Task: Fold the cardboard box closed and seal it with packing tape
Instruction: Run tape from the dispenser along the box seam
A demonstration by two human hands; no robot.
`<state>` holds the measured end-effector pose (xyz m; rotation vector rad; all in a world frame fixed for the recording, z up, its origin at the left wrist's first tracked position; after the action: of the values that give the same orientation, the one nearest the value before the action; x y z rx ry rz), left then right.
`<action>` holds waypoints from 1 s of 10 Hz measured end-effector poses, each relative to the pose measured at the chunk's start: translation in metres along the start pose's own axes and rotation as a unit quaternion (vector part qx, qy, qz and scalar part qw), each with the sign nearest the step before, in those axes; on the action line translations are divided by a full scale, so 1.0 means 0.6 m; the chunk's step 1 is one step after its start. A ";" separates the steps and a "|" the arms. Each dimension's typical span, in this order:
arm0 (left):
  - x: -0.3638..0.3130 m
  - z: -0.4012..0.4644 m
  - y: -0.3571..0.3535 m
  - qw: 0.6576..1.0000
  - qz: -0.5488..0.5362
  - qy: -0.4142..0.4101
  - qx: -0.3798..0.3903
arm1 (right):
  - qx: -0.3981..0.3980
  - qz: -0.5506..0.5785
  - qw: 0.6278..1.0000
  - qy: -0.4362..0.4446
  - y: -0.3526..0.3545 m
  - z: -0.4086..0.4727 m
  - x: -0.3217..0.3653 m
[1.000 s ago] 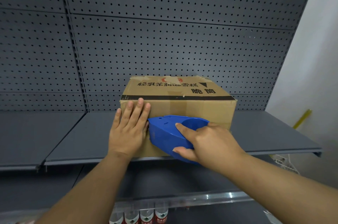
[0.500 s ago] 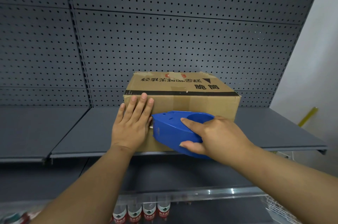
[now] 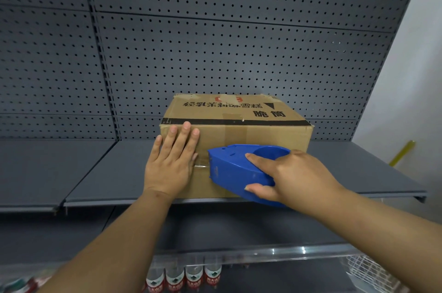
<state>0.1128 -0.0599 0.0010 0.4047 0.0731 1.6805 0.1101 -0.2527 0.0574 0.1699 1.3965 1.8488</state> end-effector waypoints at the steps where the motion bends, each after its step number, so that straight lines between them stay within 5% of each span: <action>1: -0.001 0.000 -0.002 1.000 0.002 -0.003 0.005 | -0.057 -0.050 0.997 0.003 -0.005 -0.006 -0.019; 3: -0.001 0.000 -0.001 1.000 0.004 -0.003 0.005 | -0.110 -0.064 0.991 0.028 -0.009 -0.041 -0.049; 10: -0.052 0.021 0.021 1.000 -0.018 0.001 -0.007 | -0.079 -0.061 0.994 -0.036 -0.022 -0.040 -0.041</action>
<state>0.1080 -0.0947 0.0095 0.3900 0.0701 1.6452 0.1207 -0.2861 0.0454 0.0681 1.1796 1.8240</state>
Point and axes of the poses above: each hand's wrist, its own z-axis towards the middle knuckle, its own y-axis out of the back of the hand, x = y × z, the point moved 8 cm from there along z, towards the middle knuckle, and after that the axes turned 3 degrees about -z, right-handed, at the moved point
